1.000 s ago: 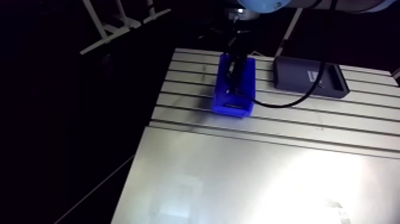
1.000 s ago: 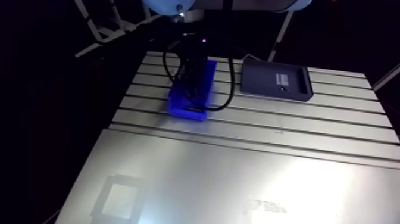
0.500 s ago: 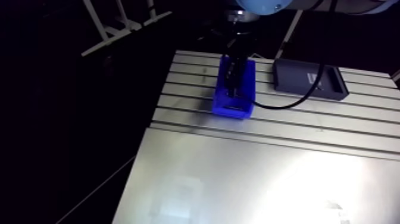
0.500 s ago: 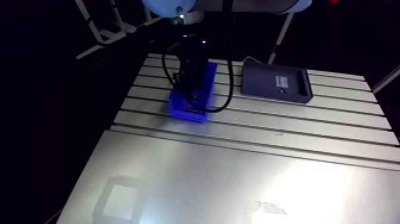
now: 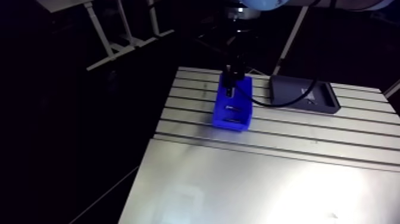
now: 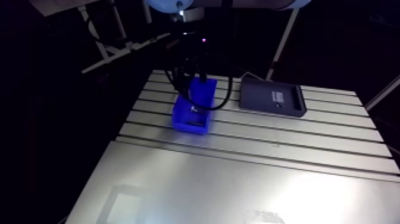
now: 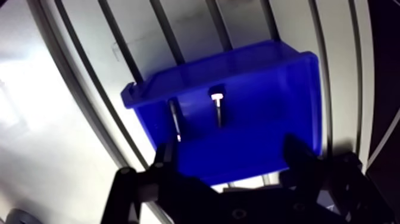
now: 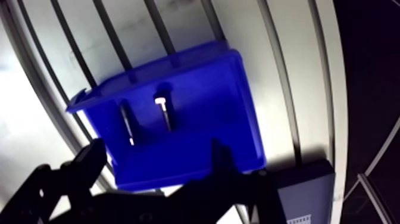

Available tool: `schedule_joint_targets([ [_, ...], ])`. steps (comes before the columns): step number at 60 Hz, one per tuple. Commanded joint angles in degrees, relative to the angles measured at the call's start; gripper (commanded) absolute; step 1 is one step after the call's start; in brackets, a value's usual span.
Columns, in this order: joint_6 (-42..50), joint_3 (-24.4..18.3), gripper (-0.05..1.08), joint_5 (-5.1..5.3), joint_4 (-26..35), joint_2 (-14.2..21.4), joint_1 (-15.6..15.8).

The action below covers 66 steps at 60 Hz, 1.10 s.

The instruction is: Pick up the M10 bolt from the tray and put it into the blue bin.

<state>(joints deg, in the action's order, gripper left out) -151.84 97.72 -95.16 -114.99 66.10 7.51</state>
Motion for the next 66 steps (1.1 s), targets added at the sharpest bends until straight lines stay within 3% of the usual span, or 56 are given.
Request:
schedule_joint_targets([
  [1,1.1,-1.2,0.01,0.02,2.7,3.0,0.0],
  [12,1.9,-5.5,0.01,0.36,10.7,4.5,0.0],
  [19,7.4,-10.6,0.01,1.32,18.3,5.5,-0.3],
  [23,9.1,-12.0,0.01,1.41,19.7,5.5,-0.5],
  [27,16.6,-16.3,0.01,1.51,24.4,5.5,-0.8],
  [37,27.4,-20.8,0.01,1.07,28.2,5.4,-1.8],
  [49,40.9,-24.2,0.01,0.99,31.7,5.4,-4.4],
  [59,54.9,-27.4,0.01,1.51,37.3,5.6,-8.6],
  [66,60.4,-27.8,0.01,1.43,37.6,6.9,-9.3],
])
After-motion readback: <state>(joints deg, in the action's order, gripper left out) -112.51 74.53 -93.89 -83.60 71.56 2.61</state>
